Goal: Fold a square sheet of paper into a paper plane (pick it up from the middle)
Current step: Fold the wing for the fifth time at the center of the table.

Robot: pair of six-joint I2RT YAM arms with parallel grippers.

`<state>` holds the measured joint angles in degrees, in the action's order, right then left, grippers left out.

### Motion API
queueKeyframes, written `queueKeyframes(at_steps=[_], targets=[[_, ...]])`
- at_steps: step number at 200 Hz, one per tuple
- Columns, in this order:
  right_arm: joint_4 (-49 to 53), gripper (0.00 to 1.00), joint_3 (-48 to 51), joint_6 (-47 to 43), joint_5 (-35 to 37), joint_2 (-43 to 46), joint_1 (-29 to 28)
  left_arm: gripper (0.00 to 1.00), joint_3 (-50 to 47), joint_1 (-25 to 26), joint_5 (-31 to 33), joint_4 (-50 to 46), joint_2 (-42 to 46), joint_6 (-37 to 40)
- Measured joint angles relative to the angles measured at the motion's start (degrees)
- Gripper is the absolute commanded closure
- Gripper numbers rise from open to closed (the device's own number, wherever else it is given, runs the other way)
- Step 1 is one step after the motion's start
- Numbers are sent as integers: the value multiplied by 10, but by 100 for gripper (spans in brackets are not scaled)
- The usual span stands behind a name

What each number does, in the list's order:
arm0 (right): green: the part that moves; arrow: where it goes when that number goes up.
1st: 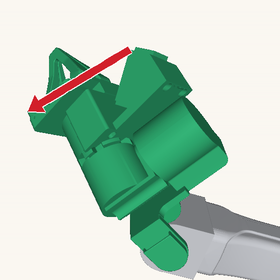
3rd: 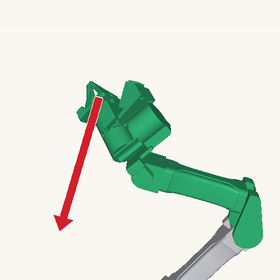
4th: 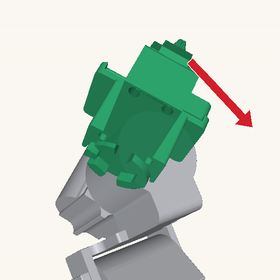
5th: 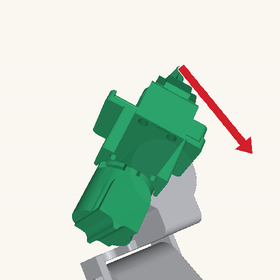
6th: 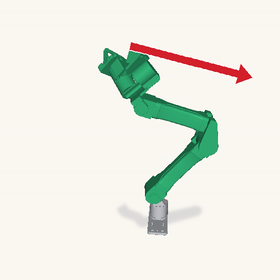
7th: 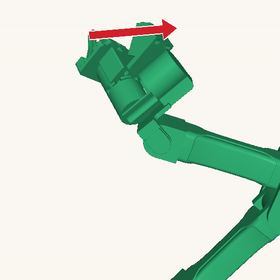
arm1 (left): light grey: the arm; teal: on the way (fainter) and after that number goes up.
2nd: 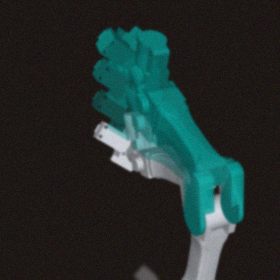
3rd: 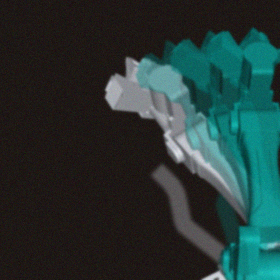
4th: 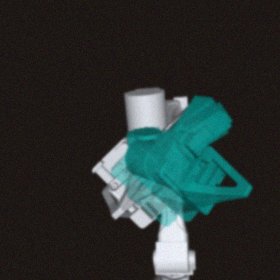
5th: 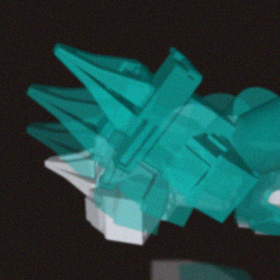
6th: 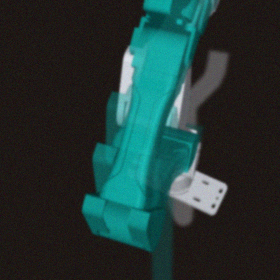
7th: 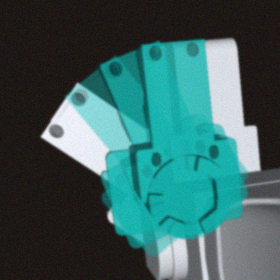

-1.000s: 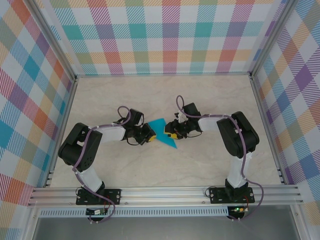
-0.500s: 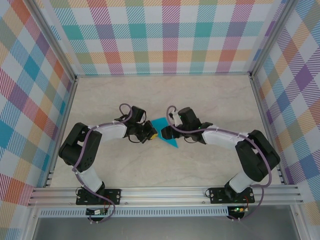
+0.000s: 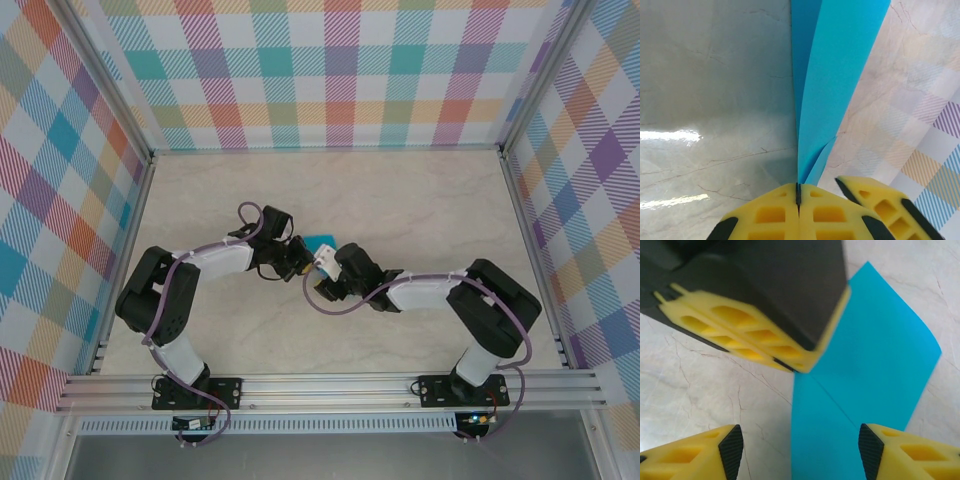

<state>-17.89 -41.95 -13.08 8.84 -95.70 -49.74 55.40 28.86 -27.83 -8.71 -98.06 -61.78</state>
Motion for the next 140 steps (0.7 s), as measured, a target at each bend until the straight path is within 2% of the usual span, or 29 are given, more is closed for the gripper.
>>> queueKeyframes(at_steps=[37, 140], targets=[[-53, 46, 9, -33, 27, -26, -5, 97, 0, 0, 0, -4, 0, -3], [-116, 78, 29, -59, 66, -55, -5, 95, 1, 0, 0, -5, 0, -4]])
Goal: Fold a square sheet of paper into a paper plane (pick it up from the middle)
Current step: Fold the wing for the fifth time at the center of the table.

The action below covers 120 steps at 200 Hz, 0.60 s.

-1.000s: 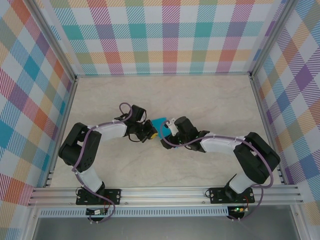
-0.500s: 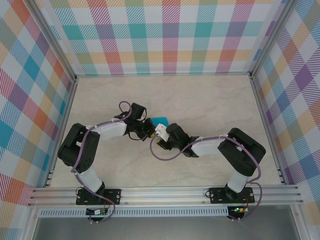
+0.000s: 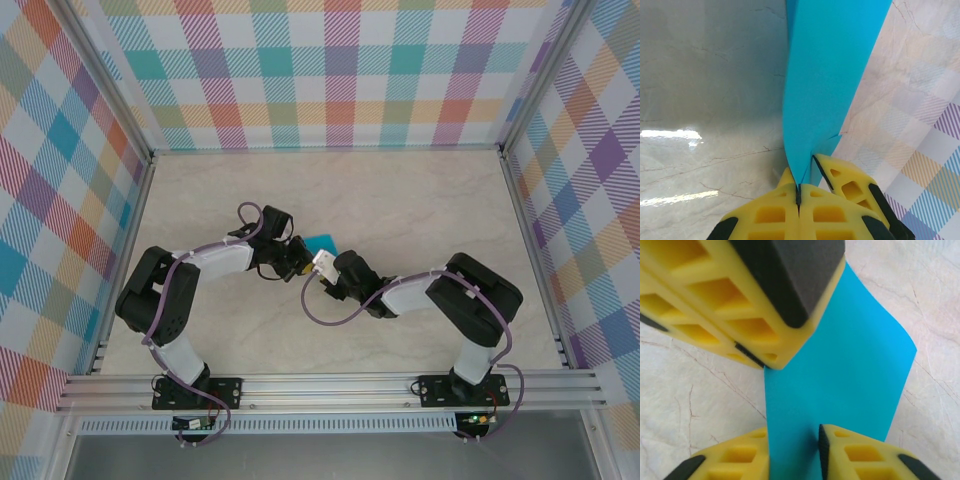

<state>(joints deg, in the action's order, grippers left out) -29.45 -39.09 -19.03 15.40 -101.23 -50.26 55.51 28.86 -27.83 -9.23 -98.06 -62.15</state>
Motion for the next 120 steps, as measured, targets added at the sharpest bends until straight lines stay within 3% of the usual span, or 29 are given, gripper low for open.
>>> queueKeyframes(at_steps=[20, 62, 120], targets=[[-3, 86, 0, -1, 2, -3, 0, 89, 10, 0, 1, -16, 0, 5], [-5, 96, 0, 11, -3, -3, 0, 66, 47, -11, 15, -76, 20, 40], [4, 100, 0, 103, -81, 5, 28, 61, 30, -70, 43, -89, 77, 67]])
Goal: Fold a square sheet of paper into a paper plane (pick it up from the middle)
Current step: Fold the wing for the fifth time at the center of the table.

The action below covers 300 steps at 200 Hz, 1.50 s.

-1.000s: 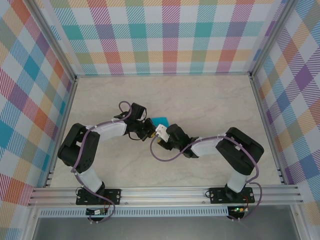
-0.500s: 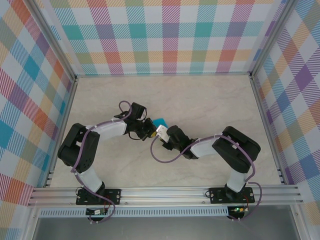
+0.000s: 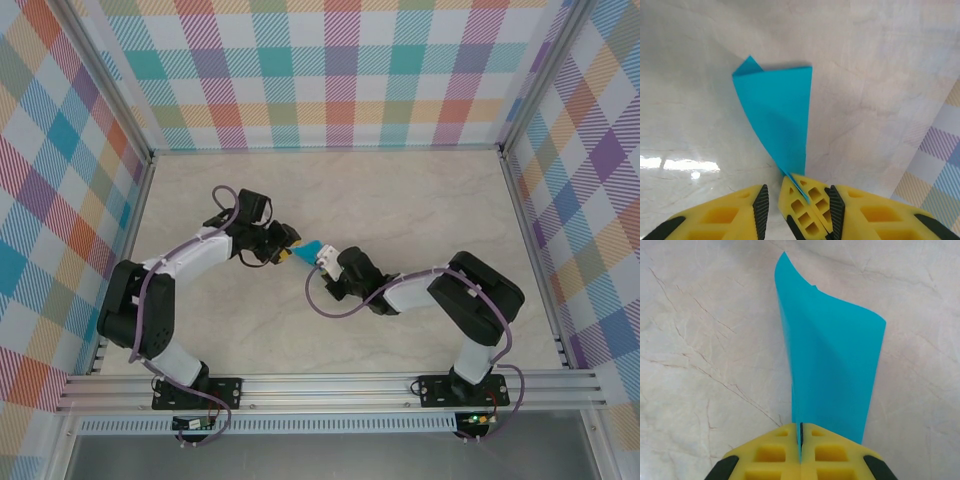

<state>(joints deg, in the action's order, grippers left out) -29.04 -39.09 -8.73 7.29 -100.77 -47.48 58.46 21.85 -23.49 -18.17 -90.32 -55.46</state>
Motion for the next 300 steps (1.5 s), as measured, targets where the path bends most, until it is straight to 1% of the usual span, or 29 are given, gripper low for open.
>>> queueKeyframes(at_steps=[19, 44, 71, 90, 130, 181, 244, 300], targets=[[8, 100, 0, 40, -40, 1, 12, 61, -36, -2, 6, 30, 29, -1], [24, 100, -3, 94, -96, 1, 26, 61, -85, -2, 0, 92, 49, -8], [37, 100, -14, 152, -152, 1, 43, 63, -132, 4, -18, 165, 49, -20], [39, 100, -21, 193, -190, 1, 56, 64, -157, 17, -28, 210, 47, -28], [47, 100, -31, 259, -250, -1, 80, 70, -173, 44, -41, 287, 15, -42], [50, 100, -47, 320, -297, -35, 93, 74, -178, 65, -42, 351, -28, -52], [40, 100, -47, 380, -349, -64, 113, 75, -197, 66, -45, 397, -50, -58], [32, 100, -49, 413, -372, -72, 125, 76, -209, 67, -47, 426, -63, -65]])
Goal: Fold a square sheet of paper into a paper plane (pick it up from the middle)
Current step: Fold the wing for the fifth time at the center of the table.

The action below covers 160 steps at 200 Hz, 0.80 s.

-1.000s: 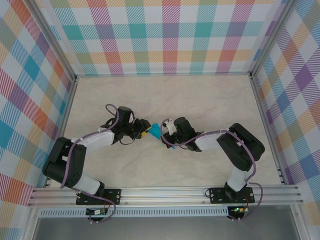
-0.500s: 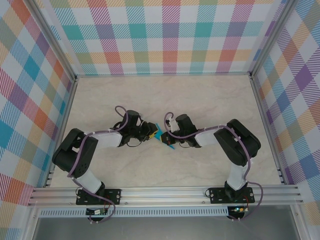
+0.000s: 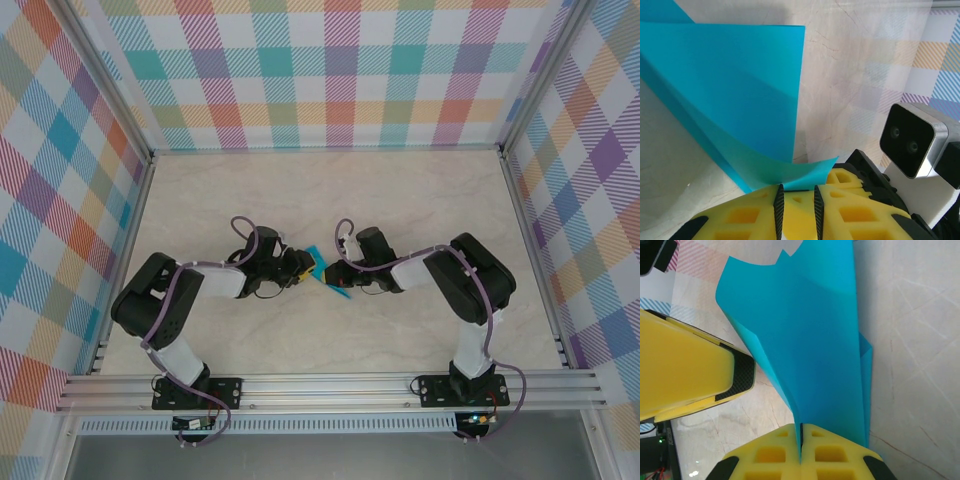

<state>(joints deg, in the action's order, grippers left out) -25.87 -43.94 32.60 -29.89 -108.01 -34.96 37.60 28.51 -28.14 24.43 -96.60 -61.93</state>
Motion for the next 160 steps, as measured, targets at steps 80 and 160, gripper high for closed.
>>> queueKeyframes(at_steps=[80, 160], targets=[[7, 100, -9, 11, -8, -6, 1, 78, 1, 3, -14, 42, -45, -2], [50, 89, -30, 10, -10, -8, 1, 81, 5, 3, -14, 52, -66, 0]])
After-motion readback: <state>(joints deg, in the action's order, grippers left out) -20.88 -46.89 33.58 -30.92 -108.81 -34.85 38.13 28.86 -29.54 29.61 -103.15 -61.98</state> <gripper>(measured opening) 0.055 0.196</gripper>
